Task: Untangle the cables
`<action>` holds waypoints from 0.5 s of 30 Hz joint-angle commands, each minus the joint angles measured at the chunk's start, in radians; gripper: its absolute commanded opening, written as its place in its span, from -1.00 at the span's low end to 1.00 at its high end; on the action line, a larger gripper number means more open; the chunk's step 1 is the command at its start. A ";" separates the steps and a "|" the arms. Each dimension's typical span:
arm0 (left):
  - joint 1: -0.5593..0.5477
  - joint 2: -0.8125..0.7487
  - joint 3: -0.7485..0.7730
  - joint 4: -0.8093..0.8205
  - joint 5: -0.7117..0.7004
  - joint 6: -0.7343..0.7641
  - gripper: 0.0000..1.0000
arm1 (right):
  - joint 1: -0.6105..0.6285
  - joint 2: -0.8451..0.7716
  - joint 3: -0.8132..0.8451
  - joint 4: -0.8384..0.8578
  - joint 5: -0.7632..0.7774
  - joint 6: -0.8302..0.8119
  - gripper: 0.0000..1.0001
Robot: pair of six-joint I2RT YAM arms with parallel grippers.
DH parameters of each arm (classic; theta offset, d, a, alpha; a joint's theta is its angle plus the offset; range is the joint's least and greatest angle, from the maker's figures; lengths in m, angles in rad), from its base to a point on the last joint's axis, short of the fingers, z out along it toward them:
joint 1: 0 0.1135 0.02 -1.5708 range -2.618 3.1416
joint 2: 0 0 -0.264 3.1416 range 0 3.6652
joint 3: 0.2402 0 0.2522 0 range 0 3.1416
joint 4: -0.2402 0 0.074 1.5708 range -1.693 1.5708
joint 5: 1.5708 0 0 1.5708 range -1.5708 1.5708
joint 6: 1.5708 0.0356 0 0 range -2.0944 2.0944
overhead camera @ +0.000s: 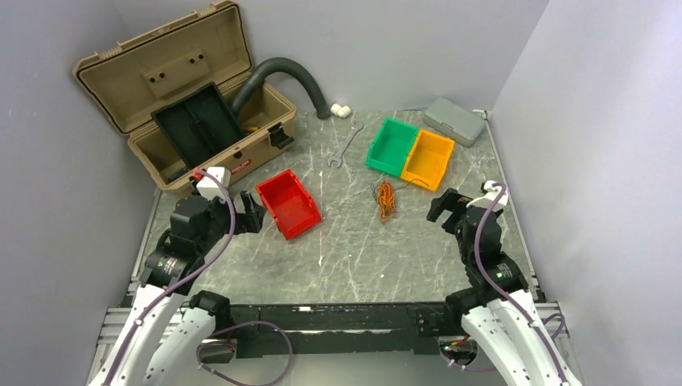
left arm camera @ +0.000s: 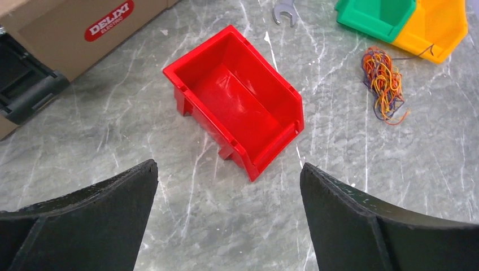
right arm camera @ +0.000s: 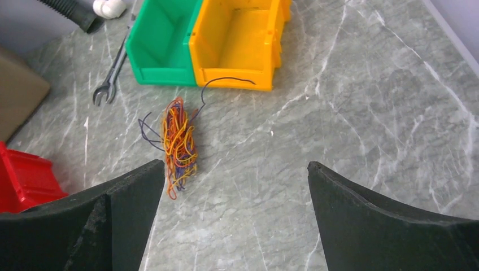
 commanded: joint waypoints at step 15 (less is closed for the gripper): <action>-0.004 0.185 0.024 0.019 0.297 -0.058 0.98 | 0.002 0.094 0.008 0.085 -0.149 -0.061 1.00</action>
